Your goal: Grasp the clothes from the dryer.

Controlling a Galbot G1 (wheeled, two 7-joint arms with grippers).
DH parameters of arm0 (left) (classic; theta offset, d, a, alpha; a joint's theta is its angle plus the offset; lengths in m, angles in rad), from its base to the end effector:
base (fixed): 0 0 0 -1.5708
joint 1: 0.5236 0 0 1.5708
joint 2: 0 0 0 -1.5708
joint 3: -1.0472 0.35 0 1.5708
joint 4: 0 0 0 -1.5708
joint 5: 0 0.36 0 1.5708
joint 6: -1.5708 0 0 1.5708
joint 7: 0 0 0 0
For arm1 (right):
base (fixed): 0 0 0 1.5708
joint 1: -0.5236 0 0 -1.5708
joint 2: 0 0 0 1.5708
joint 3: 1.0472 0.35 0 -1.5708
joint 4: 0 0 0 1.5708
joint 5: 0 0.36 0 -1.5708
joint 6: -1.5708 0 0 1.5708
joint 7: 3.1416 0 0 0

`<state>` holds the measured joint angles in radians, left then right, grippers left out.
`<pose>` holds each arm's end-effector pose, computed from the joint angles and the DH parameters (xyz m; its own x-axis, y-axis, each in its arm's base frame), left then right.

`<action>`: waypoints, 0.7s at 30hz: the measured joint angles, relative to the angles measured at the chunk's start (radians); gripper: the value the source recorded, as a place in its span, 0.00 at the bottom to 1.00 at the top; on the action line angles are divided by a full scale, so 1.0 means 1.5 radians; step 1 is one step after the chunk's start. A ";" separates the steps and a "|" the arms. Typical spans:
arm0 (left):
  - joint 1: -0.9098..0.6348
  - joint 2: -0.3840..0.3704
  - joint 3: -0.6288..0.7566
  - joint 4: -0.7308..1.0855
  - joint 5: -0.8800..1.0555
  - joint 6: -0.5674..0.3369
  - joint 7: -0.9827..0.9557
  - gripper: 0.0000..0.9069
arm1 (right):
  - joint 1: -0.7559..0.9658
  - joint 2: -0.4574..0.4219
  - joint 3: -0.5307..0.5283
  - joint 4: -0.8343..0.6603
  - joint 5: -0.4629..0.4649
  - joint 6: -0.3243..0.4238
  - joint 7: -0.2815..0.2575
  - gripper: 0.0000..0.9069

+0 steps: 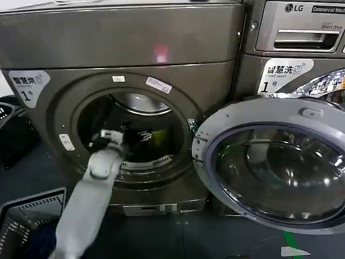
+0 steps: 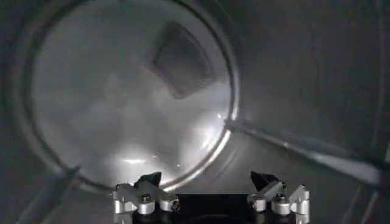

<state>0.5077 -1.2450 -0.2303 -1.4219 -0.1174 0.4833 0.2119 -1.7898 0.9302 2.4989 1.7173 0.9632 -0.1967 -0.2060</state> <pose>0.5057 0.0316 -0.1811 -0.9329 0.2787 0.2281 0.3350 0.9041 0.2652 -0.1322 -0.4403 0.0633 -0.4133 0.6616 -0.6257 0.8413 0.5404 0.0157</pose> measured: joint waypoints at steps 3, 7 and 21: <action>-0.074 0.007 0.059 0.084 0.031 -0.007 0.065 1.00 | 0.006 0.000 -0.006 -0.001 -0.001 0.002 -0.001 1.00; -0.172 0.004 0.143 0.202 0.080 -0.027 0.148 1.00 | 0.012 -0.003 -0.011 -0.006 -0.003 0.004 -0.002 1.00; -0.419 -0.063 0.393 0.594 0.313 -0.208 0.408 1.00 | 0.025 -0.002 -0.023 -0.011 -0.013 0.009 -0.007 1.00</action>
<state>-0.1211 -1.3394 0.3585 -0.5310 0.3526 0.1713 0.8246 -1.7525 0.9271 2.4643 1.7005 0.9432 -0.1833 -0.2157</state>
